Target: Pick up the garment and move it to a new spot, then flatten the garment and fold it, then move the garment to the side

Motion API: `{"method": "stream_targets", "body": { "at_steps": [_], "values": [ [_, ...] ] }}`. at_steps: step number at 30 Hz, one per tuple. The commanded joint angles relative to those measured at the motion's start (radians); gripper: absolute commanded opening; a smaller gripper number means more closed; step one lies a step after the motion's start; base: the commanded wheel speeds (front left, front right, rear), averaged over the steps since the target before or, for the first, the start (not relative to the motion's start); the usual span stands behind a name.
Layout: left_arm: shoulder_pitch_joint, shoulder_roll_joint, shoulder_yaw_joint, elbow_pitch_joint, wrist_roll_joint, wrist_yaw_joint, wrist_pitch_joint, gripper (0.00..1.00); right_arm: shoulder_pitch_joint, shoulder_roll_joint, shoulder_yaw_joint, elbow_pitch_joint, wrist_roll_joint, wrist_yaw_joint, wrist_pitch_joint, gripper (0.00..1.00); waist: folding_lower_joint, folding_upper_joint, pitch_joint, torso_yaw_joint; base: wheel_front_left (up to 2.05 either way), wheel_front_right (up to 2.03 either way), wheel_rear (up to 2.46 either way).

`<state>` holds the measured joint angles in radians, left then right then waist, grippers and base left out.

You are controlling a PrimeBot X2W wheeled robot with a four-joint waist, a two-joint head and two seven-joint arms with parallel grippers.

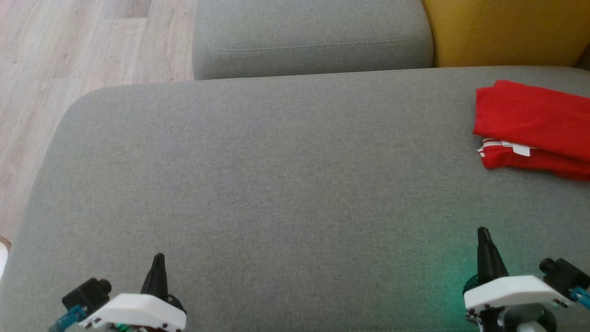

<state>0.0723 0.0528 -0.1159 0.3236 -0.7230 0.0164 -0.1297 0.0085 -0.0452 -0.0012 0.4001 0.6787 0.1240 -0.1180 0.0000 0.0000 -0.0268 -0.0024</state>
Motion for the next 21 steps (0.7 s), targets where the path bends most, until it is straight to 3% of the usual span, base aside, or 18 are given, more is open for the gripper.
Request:
{"method": "stream_targets", "body": {
  "at_steps": [1,21],
  "values": [
    [-0.061,0.0,0.025,-0.037,-0.029,-0.008,0.008,0.0,-0.063,-0.003,0.001,-0.039,0.033,0.002,0.007,0.0,0.0,0.0,0.001,0.0,0.0,0.0,0.0],
    [-0.09,-0.001,0.074,-0.047,-0.233,-0.041,0.064,0.0,-0.076,-0.003,-0.026,-0.066,0.247,0.003,0.061,0.0,0.0,0.0,0.008,0.001,0.0,0.0,0.0]
  ]
}}
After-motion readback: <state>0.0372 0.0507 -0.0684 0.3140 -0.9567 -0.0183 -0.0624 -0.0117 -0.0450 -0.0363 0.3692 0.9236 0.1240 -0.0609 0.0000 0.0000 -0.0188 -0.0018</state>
